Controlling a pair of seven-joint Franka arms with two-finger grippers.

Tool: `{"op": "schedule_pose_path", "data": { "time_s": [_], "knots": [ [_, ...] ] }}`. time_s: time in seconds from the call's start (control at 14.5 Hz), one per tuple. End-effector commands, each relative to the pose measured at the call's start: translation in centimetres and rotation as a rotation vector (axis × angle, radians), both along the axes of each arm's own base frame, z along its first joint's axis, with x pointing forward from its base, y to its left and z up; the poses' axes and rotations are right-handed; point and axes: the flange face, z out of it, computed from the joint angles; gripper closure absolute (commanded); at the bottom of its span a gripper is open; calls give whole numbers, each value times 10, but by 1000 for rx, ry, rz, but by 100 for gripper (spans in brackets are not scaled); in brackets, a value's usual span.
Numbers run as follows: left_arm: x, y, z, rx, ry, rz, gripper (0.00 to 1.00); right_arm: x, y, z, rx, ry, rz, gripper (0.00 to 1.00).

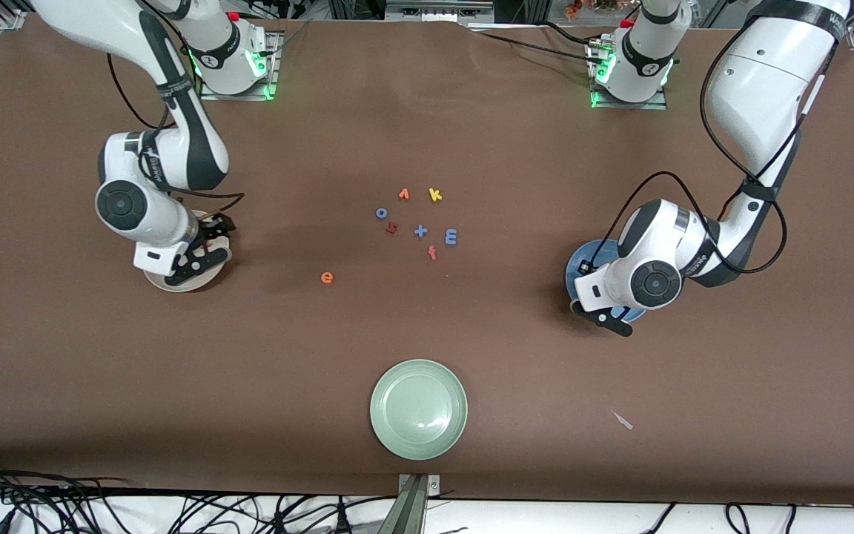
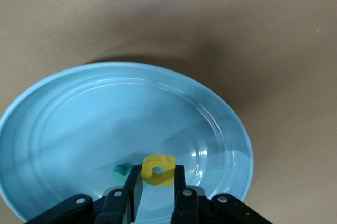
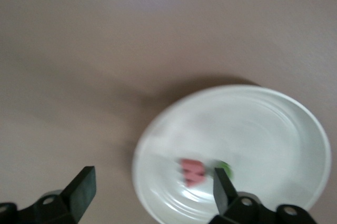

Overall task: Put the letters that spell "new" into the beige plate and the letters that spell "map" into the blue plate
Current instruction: 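Place the yellow a with the left gripper while the right gripper places the m, then grasp the orange e with the right gripper while the left gripper reaches the letters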

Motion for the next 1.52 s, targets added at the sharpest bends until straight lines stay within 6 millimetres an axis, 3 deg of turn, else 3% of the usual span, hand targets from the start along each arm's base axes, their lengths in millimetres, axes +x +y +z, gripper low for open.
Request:
{"op": "schedule_pose_path", "data": {
  "time_s": [0.0, 0.07, 0.21, 0.35, 0.48, 0.55, 0.76, 0.83, 1.17, 1.45],
  "knots": [
    [6, -7, 8, 1, -18, -16, 0, 8, 48, 13, 13, -30, -113, 0],
    [5, -11, 10, -3, -19, -19, 0, 10, 63, 15, 12, -43, -150, 0],
    [-2, -41, 17, -13, -27, -18, 0, 12, 94, 17, 15, -66, -244, 0],
    [-3, -51, 21, 2, -38, 59, 0, 15, 131, 15, 16, -84, -364, 0],
    [-11, -75, 23, 7, -34, 160, 0, 19, 163, 7, 23, -87, -433, 0],
    [-16, -90, 26, 0, -31, 196, 0, 23, 171, 2, 27, -91, -456, 0],
    [-30, -162, 28, -20, -52, 324, 0, 30, 191, -16, 59, -99, -519, 0],
    [-34, -172, 24, -4, -55, 352, 0, 30, 196, -23, 61, -101, -528, 0],
    [-34, -172, 20, 6, -58, 368, 0, 30, 199, -48, 66, -109, -545, 0],
    [-23, -158, 29, 5, -69, 385, 0, 31, 204, -58, 73, -113, -544, 2]
  ]
}}
